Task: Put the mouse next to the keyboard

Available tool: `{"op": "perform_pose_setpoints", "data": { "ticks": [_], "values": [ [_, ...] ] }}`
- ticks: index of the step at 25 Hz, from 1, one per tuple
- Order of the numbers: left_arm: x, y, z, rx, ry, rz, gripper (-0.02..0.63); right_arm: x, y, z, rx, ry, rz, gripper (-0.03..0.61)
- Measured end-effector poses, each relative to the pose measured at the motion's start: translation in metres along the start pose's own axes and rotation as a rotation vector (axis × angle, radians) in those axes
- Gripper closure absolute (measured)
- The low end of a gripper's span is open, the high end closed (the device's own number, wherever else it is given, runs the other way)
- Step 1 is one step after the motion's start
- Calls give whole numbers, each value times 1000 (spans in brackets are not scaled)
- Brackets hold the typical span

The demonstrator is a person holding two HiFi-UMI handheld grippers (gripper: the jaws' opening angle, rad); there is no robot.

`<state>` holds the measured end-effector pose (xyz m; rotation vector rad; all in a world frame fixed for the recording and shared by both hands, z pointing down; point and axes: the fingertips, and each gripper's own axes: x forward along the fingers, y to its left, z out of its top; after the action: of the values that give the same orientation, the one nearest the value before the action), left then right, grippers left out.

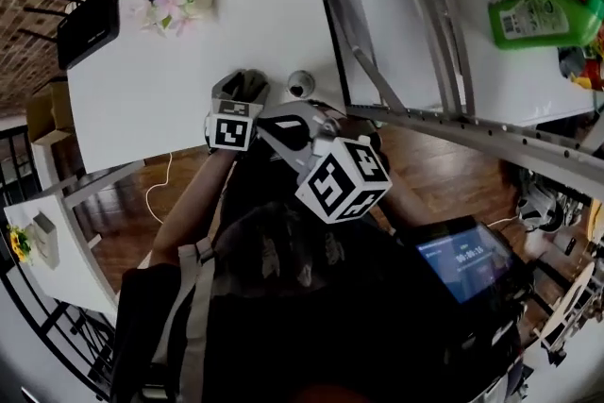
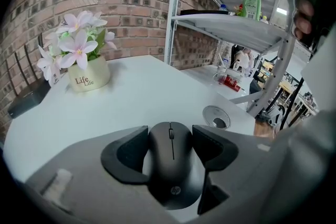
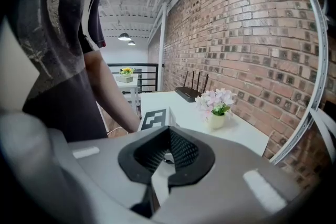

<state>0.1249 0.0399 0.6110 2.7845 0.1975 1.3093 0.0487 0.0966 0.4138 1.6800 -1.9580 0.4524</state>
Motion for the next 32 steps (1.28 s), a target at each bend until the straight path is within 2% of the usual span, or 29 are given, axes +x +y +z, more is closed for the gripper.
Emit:
{"op": "perform_pose_setpoints", "data": {
  "ticks": [6,10,16,22,32],
  "values": [
    [3,6,-2,-15,-6,-8,342,6,-1,-4,12,18,13,574],
    [-9,6,2,-36,0,-47,332,8,0,-5,27,32,16,572],
    [-18,-1,-10,-1,48,-86,332,11,3,-7,25,51,33,573],
    [-13,2,-9,21,15,-36,360,9,3,-9,32,54,29,573],
    [3,-11,10,47,-14,-1,362,2,2,-16,34,43,33,573]
  ]
}}
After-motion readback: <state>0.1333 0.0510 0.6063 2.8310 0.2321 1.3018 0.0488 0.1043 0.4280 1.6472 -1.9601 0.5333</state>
